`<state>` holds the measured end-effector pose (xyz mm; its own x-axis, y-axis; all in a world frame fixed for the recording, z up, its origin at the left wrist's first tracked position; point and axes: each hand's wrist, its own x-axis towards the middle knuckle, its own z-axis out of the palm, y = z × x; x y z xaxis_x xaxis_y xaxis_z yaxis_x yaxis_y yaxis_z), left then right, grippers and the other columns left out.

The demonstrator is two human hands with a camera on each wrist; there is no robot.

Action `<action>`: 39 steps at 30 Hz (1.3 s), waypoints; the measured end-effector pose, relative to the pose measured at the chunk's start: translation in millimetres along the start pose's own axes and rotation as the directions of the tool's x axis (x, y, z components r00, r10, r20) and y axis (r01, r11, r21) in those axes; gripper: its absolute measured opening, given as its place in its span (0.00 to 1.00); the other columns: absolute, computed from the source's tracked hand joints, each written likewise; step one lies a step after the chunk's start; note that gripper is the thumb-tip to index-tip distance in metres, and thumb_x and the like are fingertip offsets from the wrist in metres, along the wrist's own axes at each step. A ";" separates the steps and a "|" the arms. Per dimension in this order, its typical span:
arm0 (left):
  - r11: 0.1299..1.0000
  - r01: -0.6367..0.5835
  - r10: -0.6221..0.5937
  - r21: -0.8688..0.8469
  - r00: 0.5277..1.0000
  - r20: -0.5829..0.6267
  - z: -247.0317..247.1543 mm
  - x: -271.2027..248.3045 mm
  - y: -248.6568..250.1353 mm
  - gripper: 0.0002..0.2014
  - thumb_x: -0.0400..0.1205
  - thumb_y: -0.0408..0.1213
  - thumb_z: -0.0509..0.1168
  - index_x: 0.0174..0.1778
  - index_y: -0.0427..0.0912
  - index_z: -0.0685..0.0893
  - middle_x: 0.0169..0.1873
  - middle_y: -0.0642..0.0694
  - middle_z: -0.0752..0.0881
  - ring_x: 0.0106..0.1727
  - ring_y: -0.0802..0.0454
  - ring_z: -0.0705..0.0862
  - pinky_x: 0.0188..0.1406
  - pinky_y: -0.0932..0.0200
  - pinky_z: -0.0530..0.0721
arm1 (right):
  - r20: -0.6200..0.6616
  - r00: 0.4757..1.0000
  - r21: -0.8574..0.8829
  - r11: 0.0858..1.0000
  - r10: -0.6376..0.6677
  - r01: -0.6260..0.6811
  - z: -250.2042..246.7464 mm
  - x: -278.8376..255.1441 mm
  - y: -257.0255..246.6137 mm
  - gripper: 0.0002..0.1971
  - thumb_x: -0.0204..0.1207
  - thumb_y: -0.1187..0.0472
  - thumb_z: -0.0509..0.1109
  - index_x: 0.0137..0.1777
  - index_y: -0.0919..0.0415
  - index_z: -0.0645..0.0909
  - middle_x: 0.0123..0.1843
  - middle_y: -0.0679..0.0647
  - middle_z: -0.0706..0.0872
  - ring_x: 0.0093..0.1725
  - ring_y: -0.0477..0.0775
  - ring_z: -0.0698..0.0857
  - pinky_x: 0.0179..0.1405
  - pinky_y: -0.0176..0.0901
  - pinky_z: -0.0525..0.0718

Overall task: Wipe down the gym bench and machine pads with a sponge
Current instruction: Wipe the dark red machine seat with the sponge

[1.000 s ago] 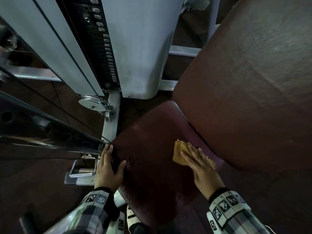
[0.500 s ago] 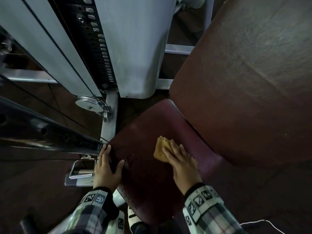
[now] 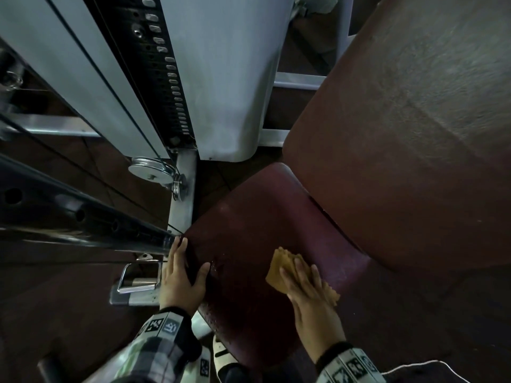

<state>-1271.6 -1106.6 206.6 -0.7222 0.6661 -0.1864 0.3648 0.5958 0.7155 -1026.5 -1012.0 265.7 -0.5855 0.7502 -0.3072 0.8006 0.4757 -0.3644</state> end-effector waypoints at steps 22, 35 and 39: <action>0.999 0.042 -0.043 0.016 0.998 0.044 -0.8 1.8 2.5 0.37 0.77 0.40 0.74 0.81 0.42 0.66 0.82 0.45 0.63 0.80 0.39 0.66 0.78 0.39 0.66 | -0.060 0.998 0.043 0.999 -0.010 0.013 -0.4 13.0 -10.4 0.40 0.77 0.70 0.64 0.79 0.34 0.53 0.83 0.37 0.47 0.83 0.53 0.46 0.76 0.47 0.58; 0.992 0.116 -0.115 -0.055 0.993 0.022 -17.0 -19.4 15.2 0.34 0.78 0.42 0.73 0.80 0.51 0.69 0.82 0.49 0.63 0.81 0.48 0.65 0.77 0.45 0.70 | -0.043 0.999 0.154 0.988 0.028 -0.021 11.5 -34.6 24.3 0.43 0.81 0.69 0.60 0.77 0.27 0.41 0.82 0.32 0.40 0.82 0.45 0.37 0.78 0.49 0.49; 0.989 0.135 -0.133 -0.068 0.991 0.032 -20.0 -22.0 15.6 0.34 0.78 0.43 0.73 0.80 0.54 0.68 0.82 0.51 0.64 0.80 0.49 0.66 0.76 0.48 0.71 | -0.060 0.998 0.164 0.986 -0.010 0.020 22.4 -59.1 30.3 0.44 0.79 0.70 0.63 0.79 0.31 0.43 0.83 0.34 0.43 0.83 0.47 0.40 0.76 0.48 0.58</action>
<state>-1261.8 -1120.9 235.3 -0.7455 0.5946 -0.3012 0.2232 0.6486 0.7277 -970.5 -1052.2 253.1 -0.5846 0.7718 -0.2502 0.7572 0.4084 -0.5098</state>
